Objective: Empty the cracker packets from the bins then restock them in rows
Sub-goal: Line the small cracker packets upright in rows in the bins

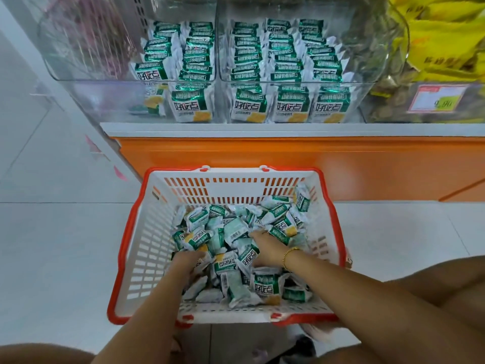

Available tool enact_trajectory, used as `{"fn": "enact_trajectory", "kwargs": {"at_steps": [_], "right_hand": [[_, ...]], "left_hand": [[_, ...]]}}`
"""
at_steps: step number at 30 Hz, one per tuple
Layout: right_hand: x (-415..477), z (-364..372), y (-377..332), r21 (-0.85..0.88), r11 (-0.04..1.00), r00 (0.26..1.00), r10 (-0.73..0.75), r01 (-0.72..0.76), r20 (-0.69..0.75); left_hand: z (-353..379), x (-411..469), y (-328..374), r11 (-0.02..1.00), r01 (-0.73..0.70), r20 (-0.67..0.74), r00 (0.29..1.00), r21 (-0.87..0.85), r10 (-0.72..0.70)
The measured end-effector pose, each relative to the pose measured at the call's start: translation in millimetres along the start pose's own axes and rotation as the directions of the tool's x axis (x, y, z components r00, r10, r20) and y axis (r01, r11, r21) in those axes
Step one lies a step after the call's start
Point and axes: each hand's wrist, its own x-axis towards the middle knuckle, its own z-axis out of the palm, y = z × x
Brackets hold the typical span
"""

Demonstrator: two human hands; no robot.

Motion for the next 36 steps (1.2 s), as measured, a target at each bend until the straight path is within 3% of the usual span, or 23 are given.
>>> {"fn": "enact_trajectory", "kwargs": {"at_steps": [3,5,11,17,22,27,30,32,34,36], "right_hand": [[4,-10,-2,-0.092,0.996,0.998,0.015,-0.01,0.054],[7,-18,-1,-0.121,0.993,0.997,0.021,-0.012,0.072],[4,-48,0,0.058,0.996,0.995,-0.069,0.065,0.071],[-19,-103,-32,0.084,0.973,0.972,-0.222,0.215,0.076],[-53,-131,-65,0.02,0.935,0.931,-0.355,0.355,0.083],[-79,-158,-87,0.0,0.885,0.884,-0.465,0.465,0.045],[-103,-171,-104,0.012,0.836,0.836,-0.549,0.549,-0.012],[-116,-181,-118,0.019,0.789,0.785,-0.608,0.614,-0.116],[-127,-193,-133,0.046,0.756,0.749,-0.634,0.653,-0.192],[-136,-207,-150,0.027,0.74,0.721,-0.645,0.672,-0.254]], "left_hand": [[3,35,-9,0.996,0.064,0.079,0.995,-0.054,-0.06],[-1,13,-1,0.987,0.084,0.083,0.994,-0.134,-0.073],[2,1,3,0.92,0.246,0.223,0.958,-0.306,-0.181],[-2,-17,0,0.944,0.182,0.329,0.94,-0.275,-0.086],[-19,-59,31,0.979,-0.156,0.454,0.868,-0.134,0.2],[-52,-111,69,0.881,-0.468,0.458,0.771,-0.062,0.442],[-78,-150,93,0.811,-0.583,0.461,0.732,0.043,0.501],[-98,-177,110,0.71,-0.688,0.496,0.674,0.151,0.547],[-119,-203,128,0.543,-0.79,0.524,0.602,0.283,0.602],[-138,-222,144,0.449,-0.829,0.524,0.56,0.334,0.642]]}}
